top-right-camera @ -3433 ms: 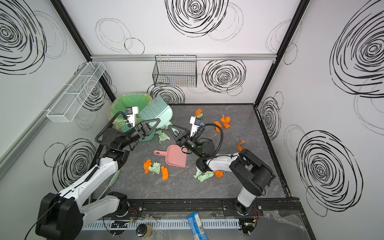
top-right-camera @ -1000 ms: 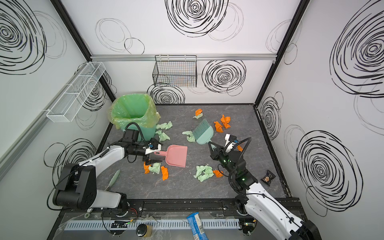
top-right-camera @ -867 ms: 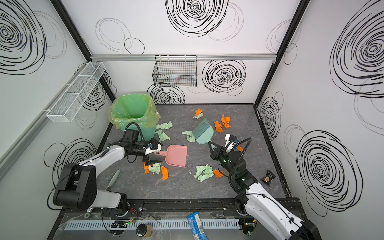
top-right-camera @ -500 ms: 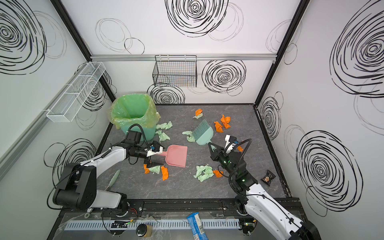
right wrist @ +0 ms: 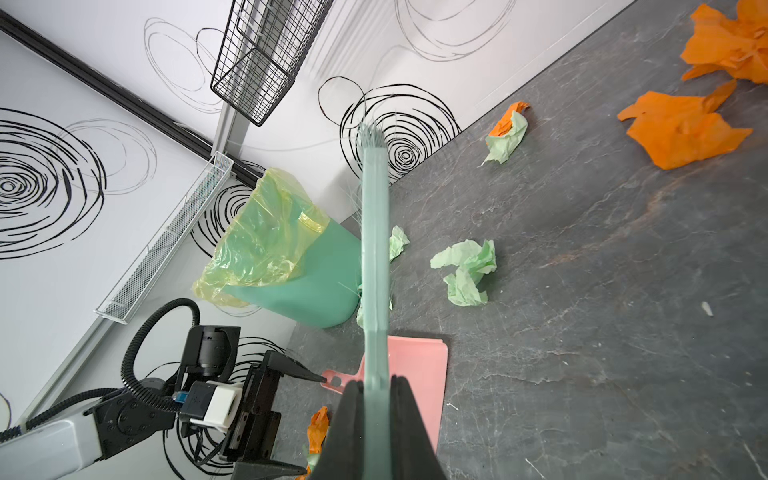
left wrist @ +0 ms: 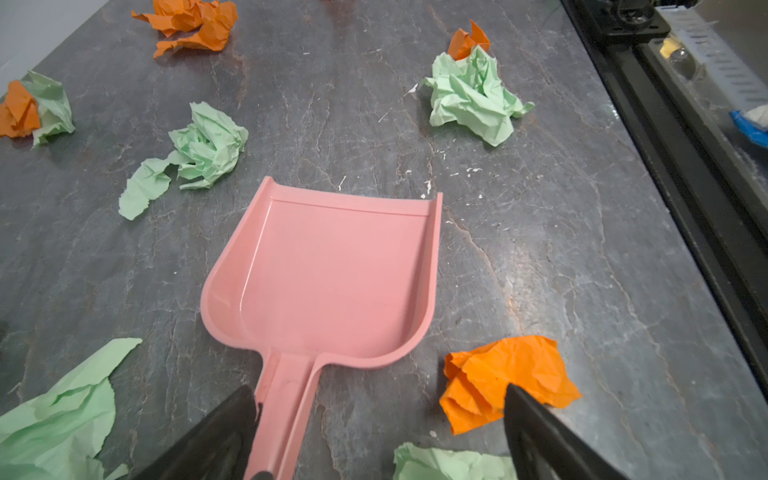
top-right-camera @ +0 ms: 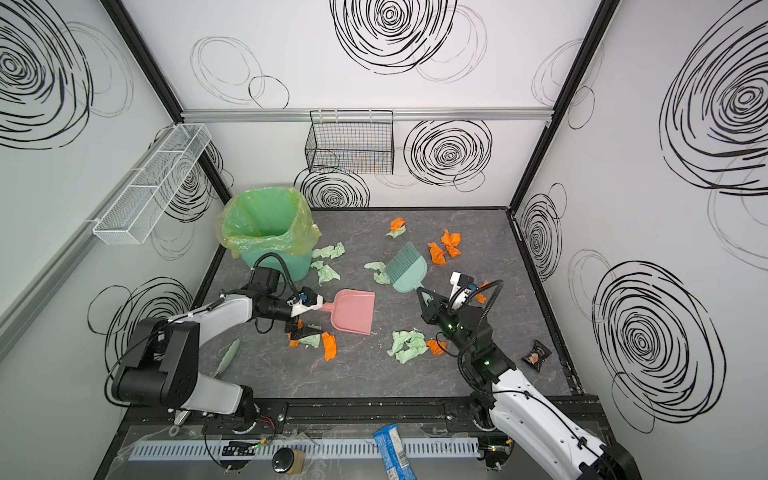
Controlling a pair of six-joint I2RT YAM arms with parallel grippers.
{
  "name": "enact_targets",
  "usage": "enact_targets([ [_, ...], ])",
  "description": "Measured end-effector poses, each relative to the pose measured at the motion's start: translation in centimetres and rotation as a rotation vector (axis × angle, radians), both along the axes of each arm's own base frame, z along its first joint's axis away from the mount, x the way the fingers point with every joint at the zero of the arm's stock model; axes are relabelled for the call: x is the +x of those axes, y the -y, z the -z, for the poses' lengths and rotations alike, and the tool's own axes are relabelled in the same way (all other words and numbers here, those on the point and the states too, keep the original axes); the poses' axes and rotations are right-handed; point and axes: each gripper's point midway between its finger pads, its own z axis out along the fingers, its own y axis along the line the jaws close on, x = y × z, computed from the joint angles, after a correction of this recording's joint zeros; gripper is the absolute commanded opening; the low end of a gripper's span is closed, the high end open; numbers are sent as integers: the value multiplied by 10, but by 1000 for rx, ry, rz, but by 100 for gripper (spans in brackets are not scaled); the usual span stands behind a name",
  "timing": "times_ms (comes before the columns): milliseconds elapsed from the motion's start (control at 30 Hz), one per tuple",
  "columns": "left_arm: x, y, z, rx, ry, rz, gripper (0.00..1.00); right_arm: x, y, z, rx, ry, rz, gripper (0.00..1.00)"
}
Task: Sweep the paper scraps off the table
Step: 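Grasp the pink dustpan handle with the left gripper and slide it forward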
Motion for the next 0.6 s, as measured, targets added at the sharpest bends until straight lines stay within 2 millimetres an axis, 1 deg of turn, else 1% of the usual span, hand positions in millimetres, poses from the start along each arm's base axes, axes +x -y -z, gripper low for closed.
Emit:
enact_targets([
  [200,19,5,9,42,-59,-51,93,-1,1,-3,5,9,1,0],
  [333,30,8,11,58,-82,-64,93,-1,1,-5,7,15,1,0],
  [600,37,9,21,100,-128,-113,91,-2,1,-2,5,10,0,0],
])
